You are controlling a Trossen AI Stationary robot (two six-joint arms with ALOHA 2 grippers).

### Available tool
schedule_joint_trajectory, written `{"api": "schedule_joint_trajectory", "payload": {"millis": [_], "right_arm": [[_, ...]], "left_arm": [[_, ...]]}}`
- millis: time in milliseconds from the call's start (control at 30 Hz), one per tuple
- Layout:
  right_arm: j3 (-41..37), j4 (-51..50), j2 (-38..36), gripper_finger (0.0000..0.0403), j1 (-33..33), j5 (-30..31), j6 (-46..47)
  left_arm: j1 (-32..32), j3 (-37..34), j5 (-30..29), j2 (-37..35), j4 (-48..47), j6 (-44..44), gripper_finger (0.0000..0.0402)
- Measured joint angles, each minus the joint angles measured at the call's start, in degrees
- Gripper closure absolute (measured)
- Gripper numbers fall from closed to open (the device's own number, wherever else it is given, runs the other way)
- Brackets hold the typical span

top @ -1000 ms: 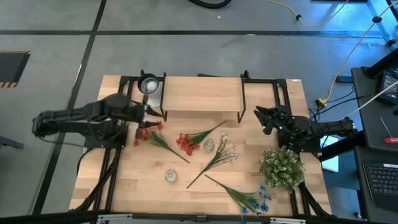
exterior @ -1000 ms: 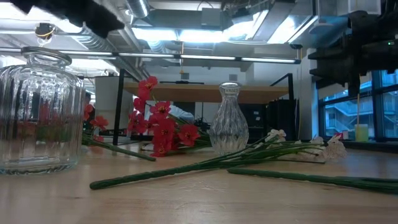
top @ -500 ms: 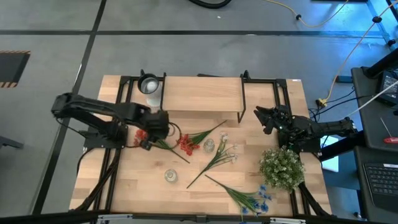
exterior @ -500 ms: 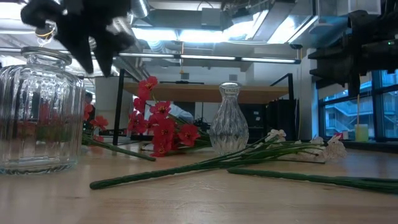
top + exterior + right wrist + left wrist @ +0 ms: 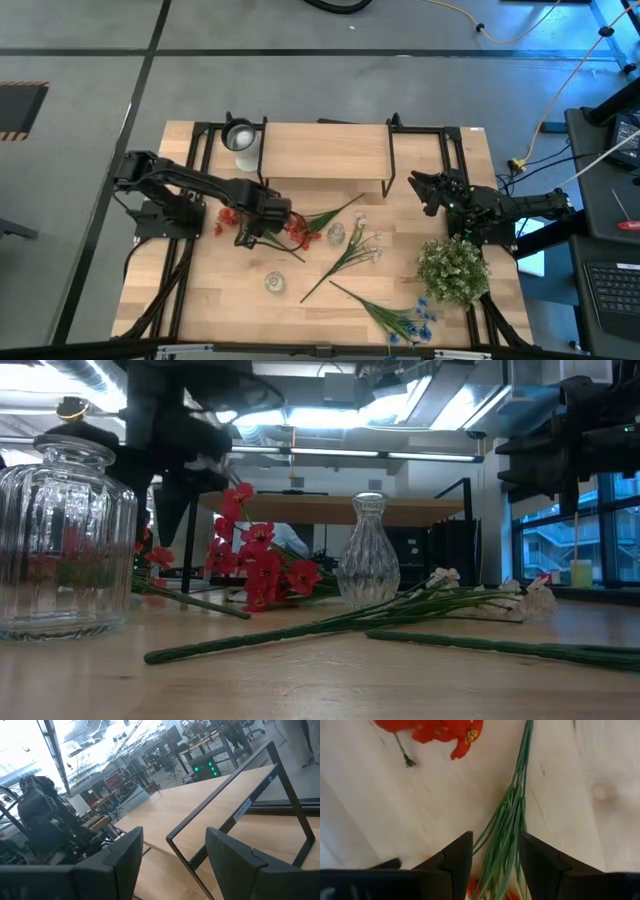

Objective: Pick and place flowers into a vace then onto a shelf
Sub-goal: Put the left orange flowers into the left transparent vase

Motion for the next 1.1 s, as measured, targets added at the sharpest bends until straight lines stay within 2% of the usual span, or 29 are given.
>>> {"api": "schedule_joint_trajectory", "payload": {"millis": [300,433,767,933,1100], "right_arm": [[0.0,0.0,0.0,0.0186,0.0,0.0,-0.1],[0.0,0.0,0.0,0.0186,0.0,0.0,-0.1],[0.0,0.0,0.0,0.0186,0.0,0.0,-0.3],[0.0,0.0,0.0,0.0186,0.0,0.0,-0.3],[0.0,0.0,0.0,0.0186,0.0,0.0,-0.3]], "left_arm": [[-0.3,-0.1,0.2,5.8,0.6,-0.9,0.0250],[-1.2,-0.1,3.3,8.7,0.7,-0.6,0.0250],[-3.0,0.2,2.2,15.4,1.2,-4.6,0.0253],[-3.3,0.2,0.9,15.7,1.3,-6.7,0.0282],[-4.0,0.2,-1.0,15.6,1.2,-7.1,0.0344]]}}
